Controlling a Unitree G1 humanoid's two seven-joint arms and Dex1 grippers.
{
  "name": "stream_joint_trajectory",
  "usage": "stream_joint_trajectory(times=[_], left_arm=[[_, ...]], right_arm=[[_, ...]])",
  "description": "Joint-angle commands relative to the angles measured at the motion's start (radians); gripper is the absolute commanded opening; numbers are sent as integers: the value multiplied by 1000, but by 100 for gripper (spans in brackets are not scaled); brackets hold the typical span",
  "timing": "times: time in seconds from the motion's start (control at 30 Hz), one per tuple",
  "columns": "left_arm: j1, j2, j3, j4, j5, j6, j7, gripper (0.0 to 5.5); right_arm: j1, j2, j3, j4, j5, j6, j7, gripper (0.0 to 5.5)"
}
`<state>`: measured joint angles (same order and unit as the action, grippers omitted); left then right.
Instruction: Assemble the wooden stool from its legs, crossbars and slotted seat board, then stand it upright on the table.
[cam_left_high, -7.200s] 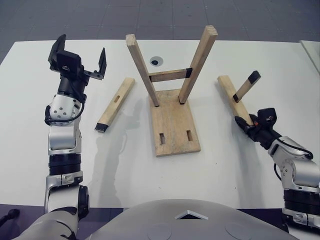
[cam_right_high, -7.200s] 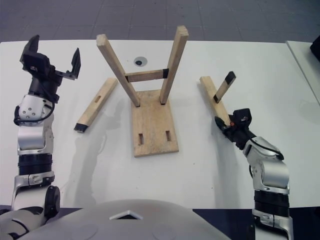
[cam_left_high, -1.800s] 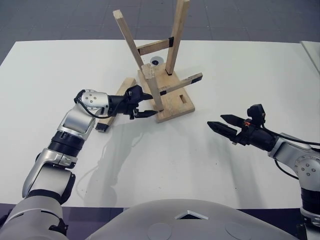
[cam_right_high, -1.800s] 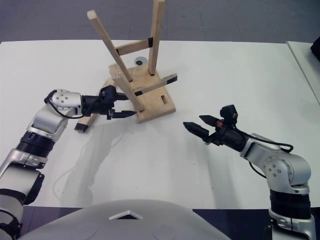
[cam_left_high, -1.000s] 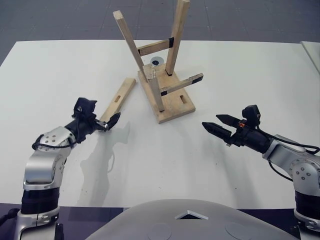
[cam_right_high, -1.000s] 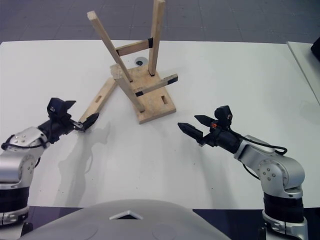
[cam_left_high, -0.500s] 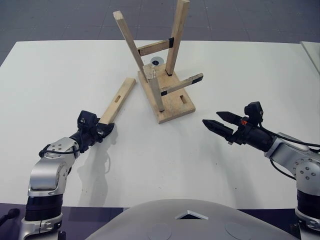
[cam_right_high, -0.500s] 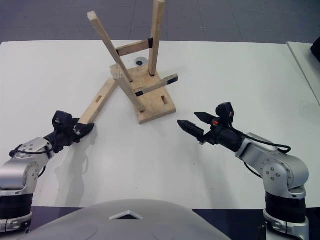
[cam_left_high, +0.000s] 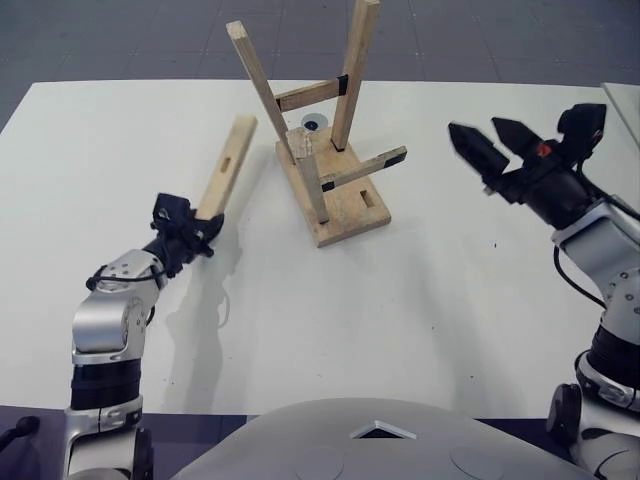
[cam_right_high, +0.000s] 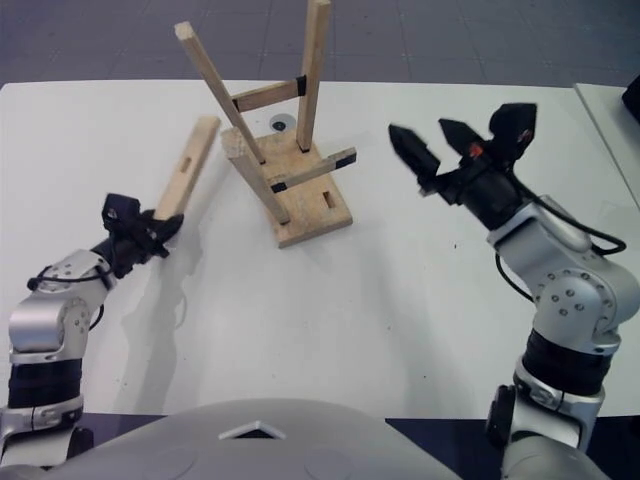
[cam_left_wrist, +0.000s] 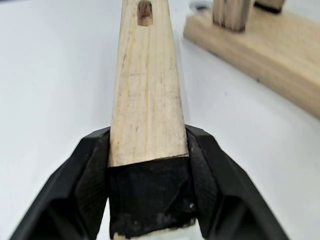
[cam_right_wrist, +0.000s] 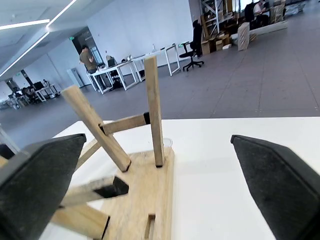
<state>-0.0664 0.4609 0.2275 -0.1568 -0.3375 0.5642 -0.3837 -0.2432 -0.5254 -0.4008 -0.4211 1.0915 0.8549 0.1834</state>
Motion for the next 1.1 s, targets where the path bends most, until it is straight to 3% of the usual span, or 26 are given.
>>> stream_joint_trajectory(times=[0.03,0.23,0.4,0.6,0.9,1.1], left_arm=[[-197,-13,119,41,-130,-82,-39,204],[-431,2,207,-17,-458,54,-95,204],[-493,36,179,-98,-818,322,-130,204],[-477,104,110,-136,-1064,512,-204,204],[-433,234,37,-194,-1126,599,-384,204],[-432,259,10,-189,-1083,578,-427,204]], right_arm=[[-131,28,-20,17,166,18,-70,540],[-216,53,64,25,317,44,-107,540],[-273,67,122,24,493,53,-135,540],[-309,18,210,22,684,90,-90,540],[-337,-31,275,31,792,86,-35,540],[-348,-67,291,8,829,85,-11,437]])
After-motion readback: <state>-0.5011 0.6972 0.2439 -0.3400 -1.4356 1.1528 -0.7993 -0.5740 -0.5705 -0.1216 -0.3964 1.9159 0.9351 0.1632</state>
